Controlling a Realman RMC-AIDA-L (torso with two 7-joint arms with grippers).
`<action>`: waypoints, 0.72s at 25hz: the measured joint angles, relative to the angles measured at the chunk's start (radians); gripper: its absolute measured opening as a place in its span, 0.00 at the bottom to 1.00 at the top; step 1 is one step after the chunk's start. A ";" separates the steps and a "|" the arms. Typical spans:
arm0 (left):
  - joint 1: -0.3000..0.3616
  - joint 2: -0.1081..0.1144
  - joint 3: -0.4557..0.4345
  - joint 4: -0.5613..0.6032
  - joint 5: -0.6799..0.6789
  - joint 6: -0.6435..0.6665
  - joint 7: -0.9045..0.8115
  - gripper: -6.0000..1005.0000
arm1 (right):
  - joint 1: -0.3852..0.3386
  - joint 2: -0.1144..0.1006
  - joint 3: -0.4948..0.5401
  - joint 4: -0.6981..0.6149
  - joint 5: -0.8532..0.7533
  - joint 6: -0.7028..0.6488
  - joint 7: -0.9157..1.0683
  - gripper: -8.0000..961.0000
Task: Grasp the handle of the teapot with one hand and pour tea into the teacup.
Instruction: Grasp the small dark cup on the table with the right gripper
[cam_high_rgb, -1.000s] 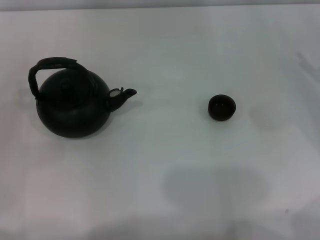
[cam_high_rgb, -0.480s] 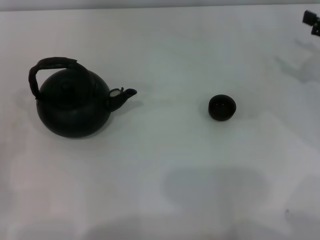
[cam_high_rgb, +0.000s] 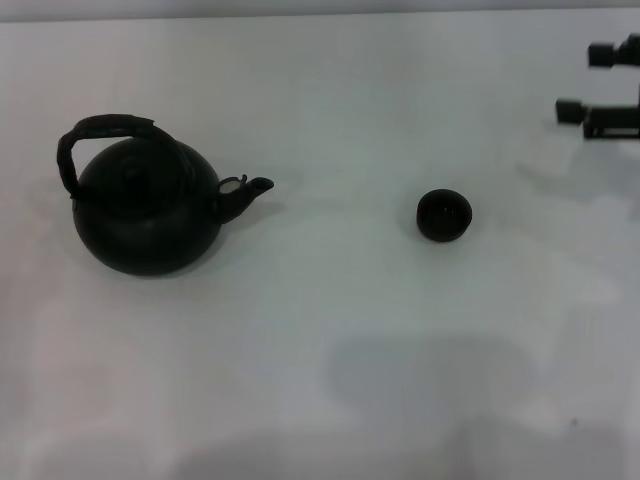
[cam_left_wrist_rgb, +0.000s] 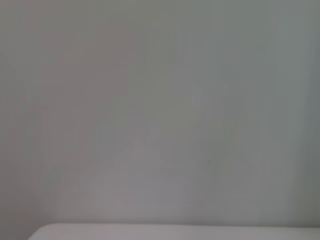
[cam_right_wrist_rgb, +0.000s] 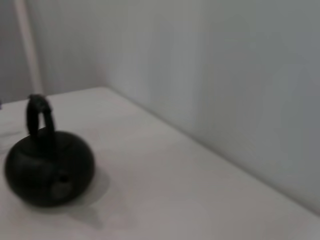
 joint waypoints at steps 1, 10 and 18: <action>-0.005 0.000 0.005 0.000 0.000 0.000 0.000 0.77 | 0.003 0.004 0.000 0.008 -0.019 0.015 0.012 0.89; -0.033 0.000 0.017 -0.001 0.003 -0.005 0.001 0.77 | 0.017 0.062 -0.014 0.016 -0.108 0.089 0.027 0.89; -0.034 -0.003 0.017 -0.007 0.009 -0.005 0.001 0.77 | 0.040 0.102 -0.124 -0.002 -0.180 0.006 0.016 0.89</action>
